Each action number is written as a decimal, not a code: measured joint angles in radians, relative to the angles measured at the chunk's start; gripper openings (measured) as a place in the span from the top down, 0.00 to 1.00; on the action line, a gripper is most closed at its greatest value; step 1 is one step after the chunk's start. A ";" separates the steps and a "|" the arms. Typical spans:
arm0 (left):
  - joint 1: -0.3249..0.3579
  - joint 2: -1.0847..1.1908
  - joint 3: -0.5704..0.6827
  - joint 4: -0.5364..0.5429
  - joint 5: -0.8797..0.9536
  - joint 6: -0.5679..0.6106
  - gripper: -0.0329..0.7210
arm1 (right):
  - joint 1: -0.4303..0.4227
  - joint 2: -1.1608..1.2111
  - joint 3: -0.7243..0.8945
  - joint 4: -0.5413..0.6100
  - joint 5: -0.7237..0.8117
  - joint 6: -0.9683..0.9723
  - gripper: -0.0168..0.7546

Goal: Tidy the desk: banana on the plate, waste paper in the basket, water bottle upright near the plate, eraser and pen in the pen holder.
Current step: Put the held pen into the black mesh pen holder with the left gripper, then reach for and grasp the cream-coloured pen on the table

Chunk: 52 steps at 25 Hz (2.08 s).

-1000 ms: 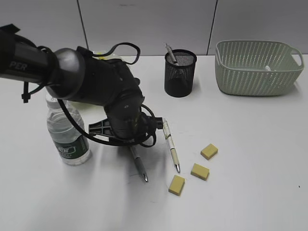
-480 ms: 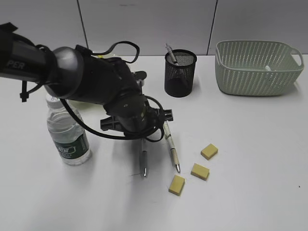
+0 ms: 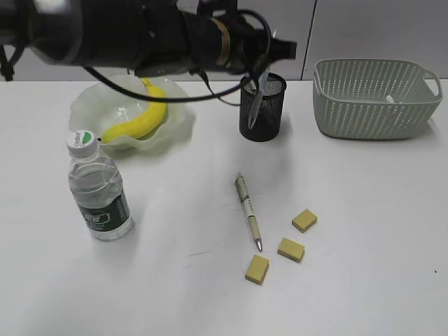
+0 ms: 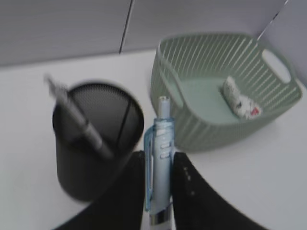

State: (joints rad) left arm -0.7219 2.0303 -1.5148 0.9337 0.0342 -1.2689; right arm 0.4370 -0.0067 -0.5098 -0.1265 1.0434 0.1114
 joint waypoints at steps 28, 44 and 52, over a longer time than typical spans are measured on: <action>0.100 0.442 -0.577 0.221 -0.186 0.143 0.74 | 0.000 0.000 0.000 -0.001 0.000 0.000 0.41; 0.040 0.225 -0.487 0.193 0.045 0.135 0.72 | 0.000 -0.001 0.000 -0.002 0.000 0.000 0.41; -0.014 -0.230 -0.017 -0.132 0.308 0.511 0.75 | 0.000 -0.001 0.000 -0.002 0.000 0.000 0.41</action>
State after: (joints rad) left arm -0.7357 1.8000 -1.5314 0.8018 0.3423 -0.7577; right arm 0.4370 -0.0075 -0.5098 -0.1287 1.0434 0.1114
